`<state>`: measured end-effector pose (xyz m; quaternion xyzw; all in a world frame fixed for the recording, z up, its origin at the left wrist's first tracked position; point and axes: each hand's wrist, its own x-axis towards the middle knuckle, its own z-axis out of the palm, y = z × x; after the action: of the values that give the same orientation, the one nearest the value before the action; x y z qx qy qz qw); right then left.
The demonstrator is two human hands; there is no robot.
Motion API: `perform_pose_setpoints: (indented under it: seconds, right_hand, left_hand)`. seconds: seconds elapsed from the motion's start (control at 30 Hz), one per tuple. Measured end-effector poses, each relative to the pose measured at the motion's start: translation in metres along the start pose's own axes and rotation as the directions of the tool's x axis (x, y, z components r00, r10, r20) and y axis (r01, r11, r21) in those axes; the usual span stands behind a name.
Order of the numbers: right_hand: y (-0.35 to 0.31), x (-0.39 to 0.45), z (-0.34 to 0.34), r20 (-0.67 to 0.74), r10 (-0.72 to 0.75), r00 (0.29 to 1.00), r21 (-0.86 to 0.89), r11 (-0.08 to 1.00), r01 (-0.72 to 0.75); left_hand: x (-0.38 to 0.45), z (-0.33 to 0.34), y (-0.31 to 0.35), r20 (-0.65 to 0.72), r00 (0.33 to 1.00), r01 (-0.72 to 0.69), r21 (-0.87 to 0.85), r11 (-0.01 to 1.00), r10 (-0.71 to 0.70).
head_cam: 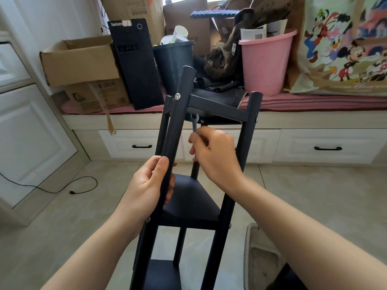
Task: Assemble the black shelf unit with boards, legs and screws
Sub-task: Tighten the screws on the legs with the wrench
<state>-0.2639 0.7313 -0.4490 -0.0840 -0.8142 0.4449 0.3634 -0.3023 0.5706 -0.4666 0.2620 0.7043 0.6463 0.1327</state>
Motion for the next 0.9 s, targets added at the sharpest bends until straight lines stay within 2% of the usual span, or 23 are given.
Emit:
perform_pose_setpoints:
  seconds: [0.17,0.3,0.37,0.43,0.57,0.63,0.77,0.9]
  right_hand:
    - [0.004,-0.011,-0.036,-0.008,-0.081,0.997,-0.192,0.978,0.078]
    - [0.01,-0.017,-0.056,-0.069,-0.041,0.997,-0.241,0.97,0.023]
    - [0.015,-0.016,-0.062,-0.118,0.032,0.993,-0.207,0.977,-0.056]
    - [0.019,-0.013,-0.068,-0.111,0.183,0.977,-0.122,0.973,-0.197]
    - [0.018,-0.005,-0.07,0.069,0.364,0.929,0.102,0.924,-0.369]
    - [0.016,-0.003,-0.068,0.09,0.418,0.904,0.175,0.887,-0.427]
    - [0.016,-0.001,-0.067,0.013,0.435,0.9,0.273,0.865,-0.422]
    - [0.01,0.001,-0.066,-0.008,0.306,0.952,0.258,0.92,-0.294]
  left_hand:
    - [0.004,-0.002,-0.004,-0.045,0.999,-0.002,0.021,1.0,0.003]
    - [0.01,-0.002,-0.006,-0.071,0.997,-0.017,0.029,0.999,0.019]
    - [0.011,-0.001,-0.007,-0.084,0.996,-0.034,0.024,0.999,0.036]
    - [0.012,0.0,-0.008,-0.087,0.994,-0.064,0.047,0.997,0.068]
    - [0.014,0.003,-0.01,-0.096,0.989,-0.103,0.06,0.993,0.108]
    - [0.015,0.006,-0.012,-0.093,0.989,-0.11,0.055,0.992,0.115]
    - [0.017,0.011,-0.015,-0.104,0.984,-0.139,0.044,0.989,0.142]
    - [0.027,0.004,-0.018,-0.147,0.984,-0.104,-0.022,0.994,0.1]
